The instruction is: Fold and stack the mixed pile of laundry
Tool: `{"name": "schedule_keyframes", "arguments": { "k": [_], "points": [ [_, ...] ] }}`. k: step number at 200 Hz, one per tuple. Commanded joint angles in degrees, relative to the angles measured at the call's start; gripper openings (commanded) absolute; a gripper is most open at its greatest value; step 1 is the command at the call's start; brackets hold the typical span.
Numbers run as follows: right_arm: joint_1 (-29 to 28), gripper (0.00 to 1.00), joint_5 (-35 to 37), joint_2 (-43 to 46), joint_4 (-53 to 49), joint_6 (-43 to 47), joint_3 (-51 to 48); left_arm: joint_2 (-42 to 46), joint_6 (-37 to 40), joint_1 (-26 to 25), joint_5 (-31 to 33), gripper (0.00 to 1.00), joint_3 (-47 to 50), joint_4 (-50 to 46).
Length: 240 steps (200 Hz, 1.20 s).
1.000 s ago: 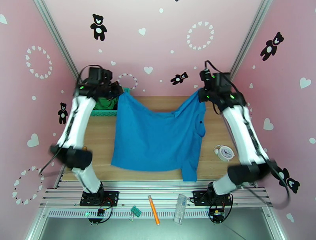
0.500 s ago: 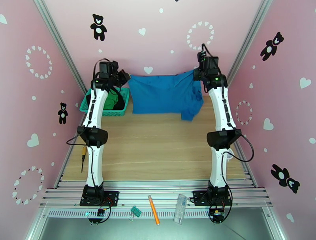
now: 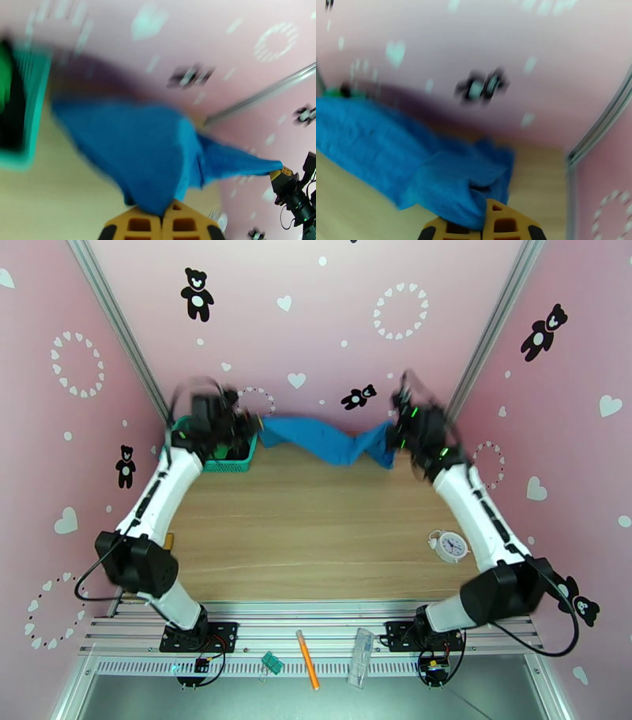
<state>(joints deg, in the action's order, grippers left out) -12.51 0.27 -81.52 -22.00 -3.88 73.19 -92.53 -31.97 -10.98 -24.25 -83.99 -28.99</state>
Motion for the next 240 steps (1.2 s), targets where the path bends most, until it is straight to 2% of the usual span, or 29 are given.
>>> {"name": "schedule_keyframes", "arguments": {
  "k": [1,23,53,77,108,134,147,158,179,185,200,209,215,223,240],
  "points": [
    [-2.64,0.0,-1.25,8.59,5.7,-5.11,-16.32,5.83,-0.28,0.35,2.73,0.0,17.78,6.02],
    [-6.7,0.0,0.75,17.17,4.85,-9.54,-28.47,15.13,-0.7,0.39,8.34,0.0,29.9,4.37],
    [-9.61,0.0,3.66,23.75,-2.96,-17.28,-35.79,24.14,-1.55,0.44,18.43,0.0,35.33,-4.82],
    [-9.98,0.0,6.45,25.18,-9.8,-22.57,-37.52,25.38,-1.87,0.52,24.05,0.0,36.84,-9.25],
    [-9.9,0.0,12.34,23.5,-18.6,-26.49,-35.06,23.02,-2.76,1.16,27.16,0.0,36.88,-10.41],
    [-9.93,0.0,7.67,19.8,-22.29,-29.42,-33.38,21.35,-4.67,1.22,31.45,0.0,36.88,-12.65],
    [-10.34,0.0,3.01,18.42,-22.62,-30.09,-34.28,21.18,-5.77,1.41,33.51,0.0,36.88,-13.54],
    [-11.28,0.14,-0.15,18.1,-22.46,-30.86,-35.8,21.25,-6.4,1.71,34.16,0.0,38.19,-13.73],
    [-14.62,0.4,-4.73,19.61,-22.67,-32.04,-38.23,21.48,-7.21,1.94,35.0,0.22,38.73,-13.97],
    [-15.24,0.45,-6.36,20.57,-22.81,-32.2,-38.75,21.52,-7.32,2.03,35.39,0.31,38.43,-14.35],
    [-15.64,0.58,-8.81,24.22,-23.91,-32.26,-38.82,21.86,-7.17,2.02,36.97,0.58,37.76,-15.79],
    [-15.59,0.65,-7.28,26.45,-25.22,-32.27,-37.37,21.95,-6.99,2.04,38.17,0.83,35.63,-16.94],
    [-15.33,0.69,-5.82,27.49,-25.79,-31.91,-36.09,22.11,-6.77,2.02,38.88,0.93,34.89,-17.78],
    [-14.42,0.74,-3.52,28.03,-26.27,-31.17,-33.61,22.15,-6.58,2.06,39.8,0.98,33.76,-18.8],
    [-8.01,0.75,-3.35,24.67,-24.98,-28.4,-28.35,22.47,-6.19,1.94,40.51,0.99,31.37,-20.48]
  ]
}}
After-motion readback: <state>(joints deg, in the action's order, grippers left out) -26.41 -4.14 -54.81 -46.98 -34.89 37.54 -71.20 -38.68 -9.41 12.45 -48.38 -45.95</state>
